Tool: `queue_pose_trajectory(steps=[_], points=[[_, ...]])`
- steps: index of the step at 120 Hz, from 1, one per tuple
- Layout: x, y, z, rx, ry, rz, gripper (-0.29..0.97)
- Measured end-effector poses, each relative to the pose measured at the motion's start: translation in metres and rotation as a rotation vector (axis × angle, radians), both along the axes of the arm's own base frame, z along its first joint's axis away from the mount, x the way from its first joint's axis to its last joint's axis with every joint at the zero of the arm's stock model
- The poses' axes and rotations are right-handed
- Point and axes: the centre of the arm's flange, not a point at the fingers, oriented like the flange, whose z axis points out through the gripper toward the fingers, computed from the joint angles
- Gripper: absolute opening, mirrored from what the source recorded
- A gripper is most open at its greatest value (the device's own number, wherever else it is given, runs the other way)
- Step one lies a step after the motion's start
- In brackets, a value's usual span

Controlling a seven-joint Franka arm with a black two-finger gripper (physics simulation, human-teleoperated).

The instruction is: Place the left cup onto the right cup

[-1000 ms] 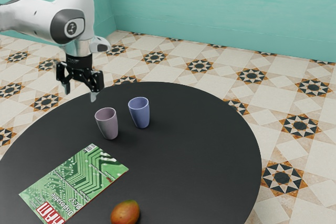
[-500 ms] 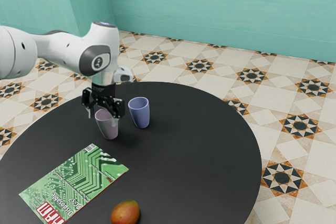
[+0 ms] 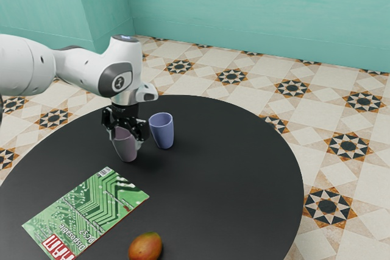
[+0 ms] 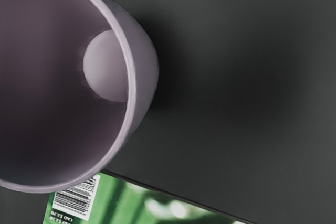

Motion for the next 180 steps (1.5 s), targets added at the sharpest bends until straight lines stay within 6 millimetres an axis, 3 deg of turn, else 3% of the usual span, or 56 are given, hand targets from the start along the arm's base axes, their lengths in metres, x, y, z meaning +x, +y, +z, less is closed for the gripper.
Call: queue_pose_trajectory(steps=[48,91,97,114,128,149,180], points=[[0.028,0.015,-0.01,-0.002,-0.046,-0.056,0.68],[0.034,0.014,-0.026,-0.016,-0.064,-0.099,0.67],[0.035,0.014,-0.025,-0.018,-0.07,-0.102,0.6],[0.036,0.015,-0.018,-0.022,-0.085,-0.109,0.24],[0.036,0.014,-0.016,-0.032,-0.092,-0.108,0.06],[0.032,0.021,-0.022,-0.062,-0.088,-0.076,-0.05],[0.033,0.021,-0.02,-0.074,-0.094,-0.069,-0.09]])
